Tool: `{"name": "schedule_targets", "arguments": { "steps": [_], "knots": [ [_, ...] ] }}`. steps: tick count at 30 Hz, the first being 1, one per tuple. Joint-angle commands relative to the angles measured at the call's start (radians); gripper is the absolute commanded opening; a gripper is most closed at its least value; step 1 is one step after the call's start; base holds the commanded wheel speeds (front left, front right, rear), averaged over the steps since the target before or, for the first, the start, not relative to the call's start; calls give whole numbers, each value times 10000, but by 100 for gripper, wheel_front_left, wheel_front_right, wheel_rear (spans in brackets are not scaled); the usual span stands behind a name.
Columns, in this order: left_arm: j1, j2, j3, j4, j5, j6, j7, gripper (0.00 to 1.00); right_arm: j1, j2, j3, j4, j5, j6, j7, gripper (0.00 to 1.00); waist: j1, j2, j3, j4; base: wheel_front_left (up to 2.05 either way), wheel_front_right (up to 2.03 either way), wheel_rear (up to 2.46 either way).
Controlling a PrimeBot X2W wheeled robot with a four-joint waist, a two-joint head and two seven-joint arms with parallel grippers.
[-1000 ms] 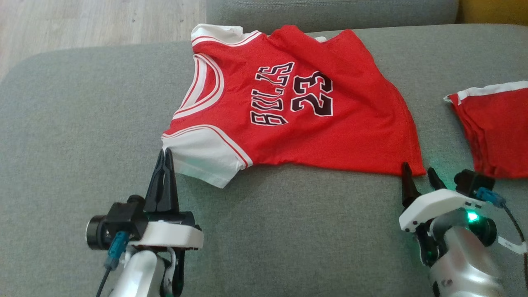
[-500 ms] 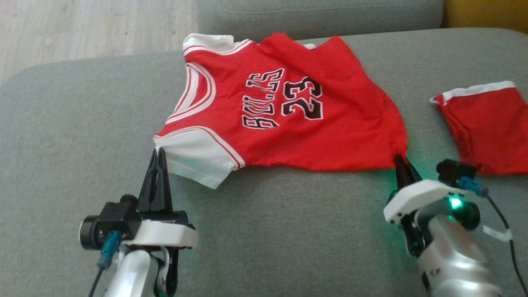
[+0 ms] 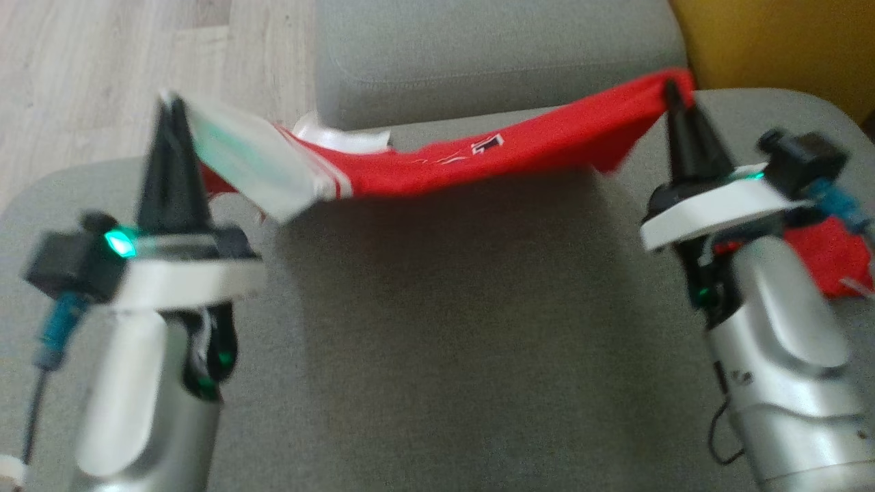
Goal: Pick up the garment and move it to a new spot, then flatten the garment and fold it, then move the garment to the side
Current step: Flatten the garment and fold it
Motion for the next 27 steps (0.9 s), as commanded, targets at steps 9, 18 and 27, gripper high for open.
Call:
{"name": "schedule_targets", "arguments": {
  "steps": [9, 18, 27],
  "knots": [
    [-1514, 675, 1043, -3501, -208, 566, 1095, 0, 192, -667, -246, -4572, -129, -9, 1597, 0, 1, -1, -446, -100, 0, 0, 0],
    [-2436, 1838, 1044, -4992, -67, 300, 3005, 0, 676, -737, -1051, -7758, -752, -9, 3858, 0, 1, -1, 399, -152, 0, 0, 0],
    [-7064, 3090, 177, -400, 837, -1138, 3055, 0, -3271, -1279, -556, -5115, -906, -9, 4230, 0, 1, -1, 2982, -39, 0, 0, 0]
  ]
}}
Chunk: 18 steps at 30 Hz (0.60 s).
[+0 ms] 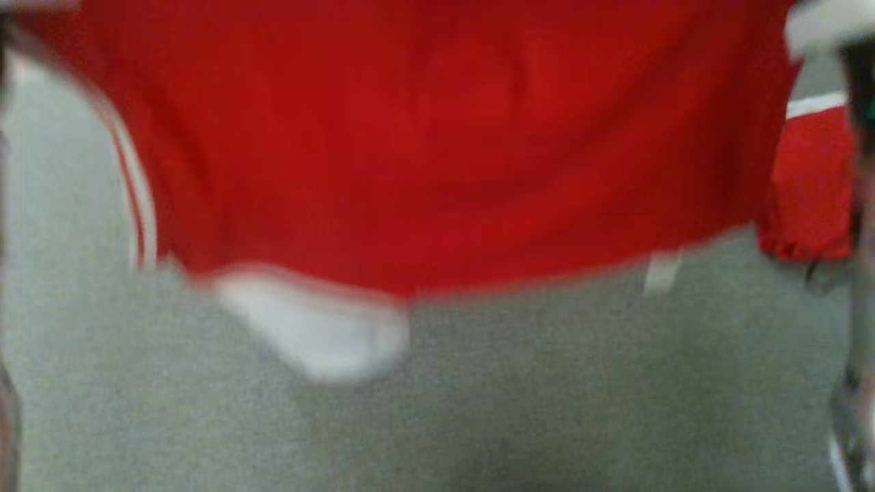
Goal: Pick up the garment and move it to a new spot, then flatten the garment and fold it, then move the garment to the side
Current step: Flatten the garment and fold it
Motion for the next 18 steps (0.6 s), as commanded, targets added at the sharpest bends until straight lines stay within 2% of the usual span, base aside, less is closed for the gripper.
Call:
{"name": "schedule_targets", "arguments": {
  "steps": [1, 5, 6, 9, 13, 18],
  "knots": [
    [-1494, 518, 190, 754, 314, -80, -280, 0, -1386, -126, 416, 571, -135, -9, -242, 0, -3, 0, 1364, 86, 0, 0, 0],
    [-3893, 509, -24, 3405, 874, -129, -1177, 0, -3824, -124, 708, 3037, -352, -9, -1141, 0, -3, 0, 2084, 208, 0, 0, 0],
    [-3893, 509, -24, 3405, 874, -129, -1177, 0, -3824, -124, 708, 3037, -352, -9, -1141, 0, -3, 0, 2084, 208, 0, 0, 0],
    [-5579, 358, 46, 5337, 1114, 122, -2355, 0, -5547, 36, 398, 5065, -746, -9, -2681, 0, -3, 0, 2420, 344, 0, 0, 0],
    [-6082, 84, -135, 6567, 1171, 32, -3330, 0, -6100, 181, 214, 6716, -1053, -9, -3920, 0, -3, 0, 2398, 510, 0, 0, 0],
    [-5461, -161, -628, 7416, 1215, -309, -3736, 0, -5710, 168, 429, 8198, -927, -9, -4478, 0, -3, 0, 2268, 722, 0, 0, 0]
  ]
}}
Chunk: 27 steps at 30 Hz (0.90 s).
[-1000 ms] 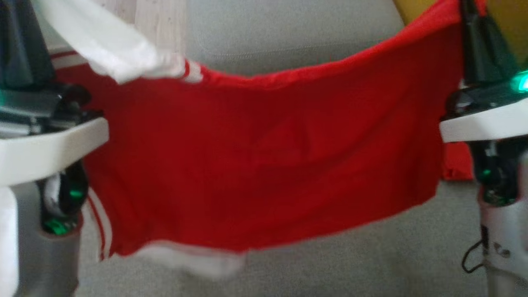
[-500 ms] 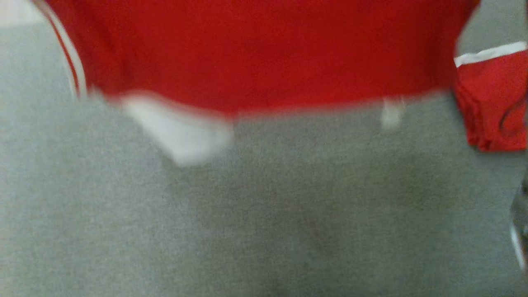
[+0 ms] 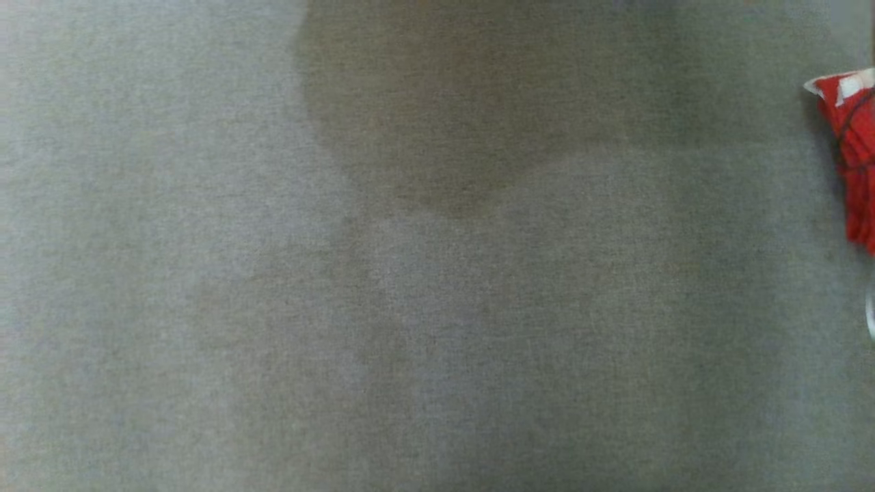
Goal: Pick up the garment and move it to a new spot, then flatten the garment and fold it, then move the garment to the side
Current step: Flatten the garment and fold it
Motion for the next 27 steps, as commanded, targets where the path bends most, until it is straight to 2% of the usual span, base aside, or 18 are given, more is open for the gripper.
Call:
{"name": "schedule_targets", "arguments": {
  "steps": [1, 8, 14, 19, 27],
  "knots": [
    [78, 382, 73, -166, -25, -26, -44, 0, 125, 89, 93, -130, 107, -9, -81, 0, -1, 0, -78, 60, 0, 0, 0],
    [2814, 291, -358, -197, -231, -219, -100, 0, 1750, -244, 1537, 1393, 628, -9, 221, 0, -1, 0, -518, 258, 0, 0, 0],
    [5527, 400, -796, -973, -449, -288, -102, 0, 3135, -719, 3142, 1851, 1346, -9, 857, 0, -1, 0, -1179, 329, 0, 0, 0],
    [7375, 715, -1310, -1628, -854, -312, 34, 0, 4365, -1279, 4678, 1339, 2643, -9, 1671, 0, -1, 0, -1959, 313, 0, 0, 0],
    [9287, 1562, -2187, -3397, -1522, -318, 1130, 0, 5656, -2235, 6362, -2, 4286, -9, 2634, 0, -1, 0, -2852, 122, 0, 0, 0]
  ]
}}
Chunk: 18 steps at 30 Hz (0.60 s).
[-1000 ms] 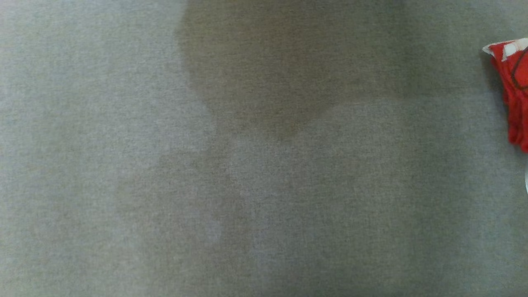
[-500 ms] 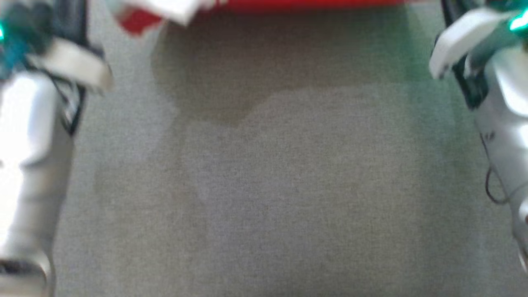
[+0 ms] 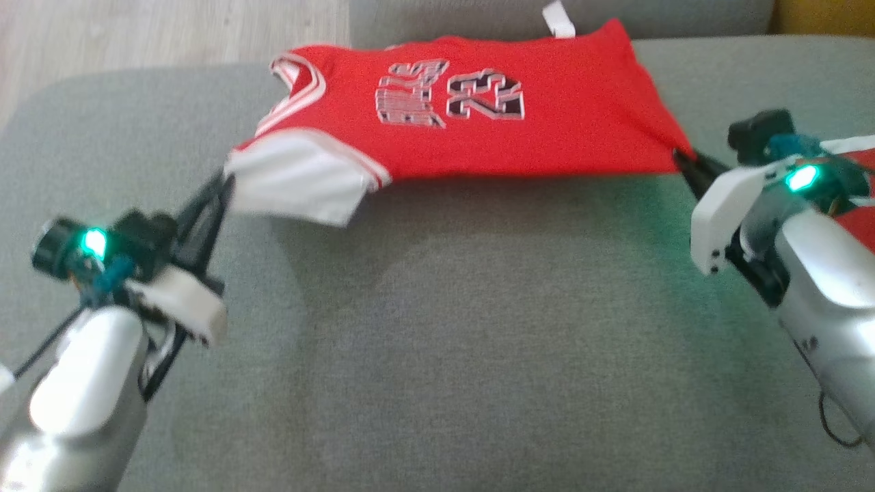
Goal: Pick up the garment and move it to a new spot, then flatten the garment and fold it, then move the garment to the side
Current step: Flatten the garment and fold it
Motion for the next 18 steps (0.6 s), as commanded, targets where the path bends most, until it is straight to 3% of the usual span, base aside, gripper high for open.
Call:
{"name": "schedule_targets", "arguments": {
  "steps": [1, 13, 18],
  "knots": [
    [107, 729, 327, -725, -227, 20, 257, 0, 247, -392, 306, -534, 410, -9, 137, 0, 3, -1, -387, -161, 0, 0, 0],
    [2746, 1664, 297, -3649, -1030, 395, 1816, 0, 1408, -1226, 1532, -1940, 1861, -9, 847, 0, 3, -1, -1524, -547, 0, 0, 0],
    [3752, 2095, 458, -4976, -1356, 771, 2309, 0, 1736, -1469, 1829, -2434, 2197, -9, 990, 0, 3, -1, -1850, -746, 0, 0, 0]
  ]
}}
